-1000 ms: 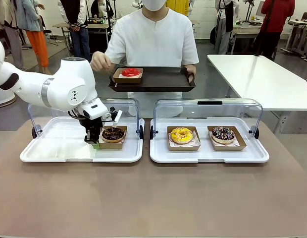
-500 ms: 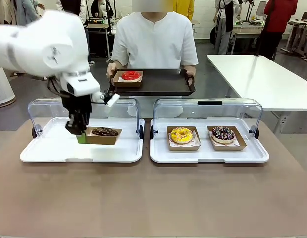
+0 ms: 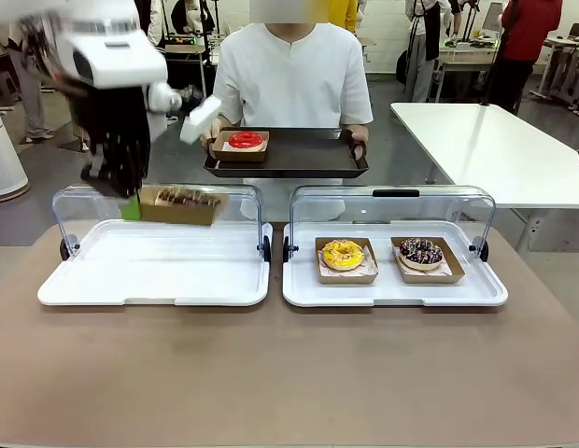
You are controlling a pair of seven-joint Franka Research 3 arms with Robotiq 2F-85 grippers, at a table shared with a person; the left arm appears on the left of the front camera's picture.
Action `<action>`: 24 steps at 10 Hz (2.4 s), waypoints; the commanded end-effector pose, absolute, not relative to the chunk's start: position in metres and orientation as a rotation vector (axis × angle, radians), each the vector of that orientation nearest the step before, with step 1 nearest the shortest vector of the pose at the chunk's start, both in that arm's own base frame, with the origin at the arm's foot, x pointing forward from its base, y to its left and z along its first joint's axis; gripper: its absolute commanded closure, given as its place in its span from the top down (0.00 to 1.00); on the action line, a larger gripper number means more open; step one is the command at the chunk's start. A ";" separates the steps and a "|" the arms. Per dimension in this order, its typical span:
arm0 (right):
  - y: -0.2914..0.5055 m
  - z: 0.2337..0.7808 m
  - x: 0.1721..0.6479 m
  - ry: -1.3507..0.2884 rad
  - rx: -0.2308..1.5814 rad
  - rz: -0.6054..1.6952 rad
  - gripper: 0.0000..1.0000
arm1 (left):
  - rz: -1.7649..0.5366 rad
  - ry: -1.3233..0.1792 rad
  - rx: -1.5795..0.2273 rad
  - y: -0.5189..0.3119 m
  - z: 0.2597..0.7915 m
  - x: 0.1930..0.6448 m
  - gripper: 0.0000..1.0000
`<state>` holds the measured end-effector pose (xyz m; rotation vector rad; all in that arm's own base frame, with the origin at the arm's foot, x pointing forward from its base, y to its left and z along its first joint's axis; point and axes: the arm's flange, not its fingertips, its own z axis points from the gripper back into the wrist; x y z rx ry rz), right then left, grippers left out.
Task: Provide the desired donut to the person.
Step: Pick up and lift the Paper togo box containing the Donut pointed at by the person, then place the picked Paper togo box onto the Handle tray extended by the person.
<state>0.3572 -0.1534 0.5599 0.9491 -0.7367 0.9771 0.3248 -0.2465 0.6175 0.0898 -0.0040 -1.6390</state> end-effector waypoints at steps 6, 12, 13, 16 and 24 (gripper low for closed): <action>-0.153 0.560 0.358 -0.754 0.959 0.981 1.00 | -1.663 -0.128 0.163 -0.231 0.639 0.376 0.00; -0.153 0.560 0.358 -0.754 0.959 0.981 1.00 | -1.592 -0.090 0.138 -0.240 0.642 0.372 0.00; -0.153 0.560 0.358 -0.754 0.959 0.981 1.00 | -1.592 -0.090 0.138 -0.240 0.642 0.372 0.00; -0.153 0.560 0.358 -0.754 0.959 0.981 1.00 | -1.592 -0.090 0.138 -0.240 0.642 0.372 0.00; -0.153 0.560 0.358 -0.754 0.959 0.981 1.00 | -1.649 -0.092 0.214 -0.281 0.664 0.391 0.01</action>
